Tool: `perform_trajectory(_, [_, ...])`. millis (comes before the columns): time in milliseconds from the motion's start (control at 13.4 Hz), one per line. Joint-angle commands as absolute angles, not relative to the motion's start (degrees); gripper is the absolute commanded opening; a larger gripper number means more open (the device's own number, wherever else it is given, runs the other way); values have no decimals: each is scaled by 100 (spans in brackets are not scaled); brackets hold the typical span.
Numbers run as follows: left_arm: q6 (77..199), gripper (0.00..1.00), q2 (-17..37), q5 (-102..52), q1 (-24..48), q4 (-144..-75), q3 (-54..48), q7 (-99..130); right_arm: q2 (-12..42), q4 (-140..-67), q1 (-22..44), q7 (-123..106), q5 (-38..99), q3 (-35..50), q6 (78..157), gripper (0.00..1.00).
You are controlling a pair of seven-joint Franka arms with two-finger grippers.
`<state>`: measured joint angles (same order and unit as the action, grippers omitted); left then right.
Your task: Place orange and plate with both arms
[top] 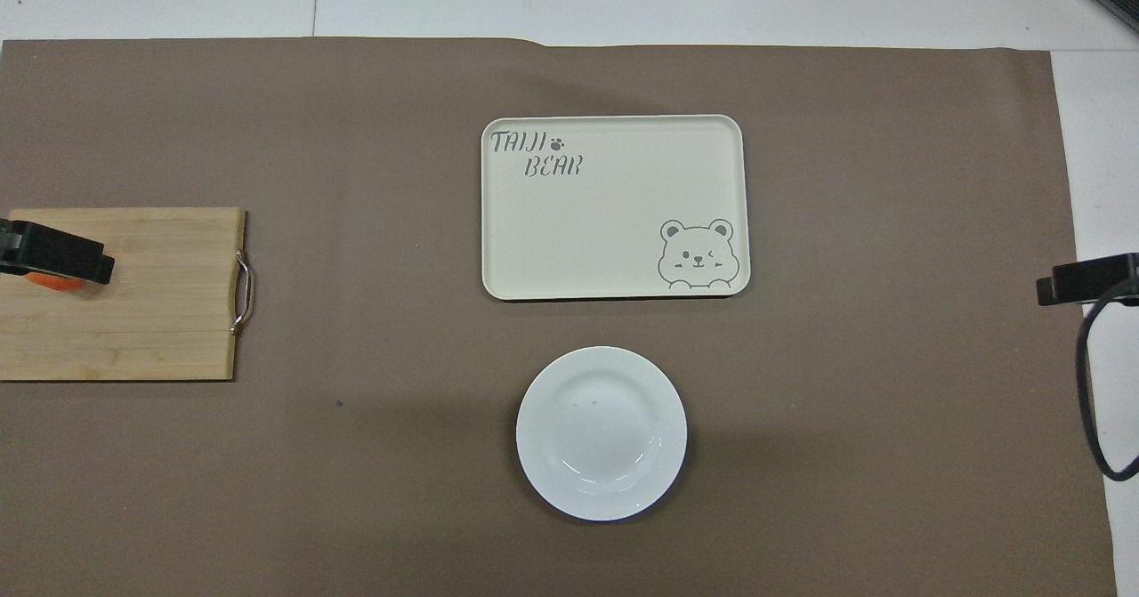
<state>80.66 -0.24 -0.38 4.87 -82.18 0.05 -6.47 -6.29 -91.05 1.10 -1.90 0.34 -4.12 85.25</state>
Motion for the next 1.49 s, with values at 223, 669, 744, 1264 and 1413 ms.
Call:
perform_trajectory(223, [8051, 100, -114, 0, 501, -8297, -35, -668, -686, -9105, 70, -308, -18, -369, 8464, 100])
perform_trajectory(669, [8051, 100, -123, 0, 483, -8314, -35, -738, -686, -9105, 70, -308, -18, -378, 8464, 100])
perform_trajectory(744, [8059, 100, -123, -9, 466, -8314, -35, -747, -686, -9105, 70, -308, -18, -369, 8464, 100])
perform_trajectory(1264, [8235, 100, -123, -9, 176, -8376, 9, -1712, -686, -9105, 70, -308, -18, -378, 8464, 100])
perform_trajectory(1413, [8384, 100, -141, -9, -130, -8569, -9, -2124, -686, -9105, 70, -308, -18, -369, 8464, 100])
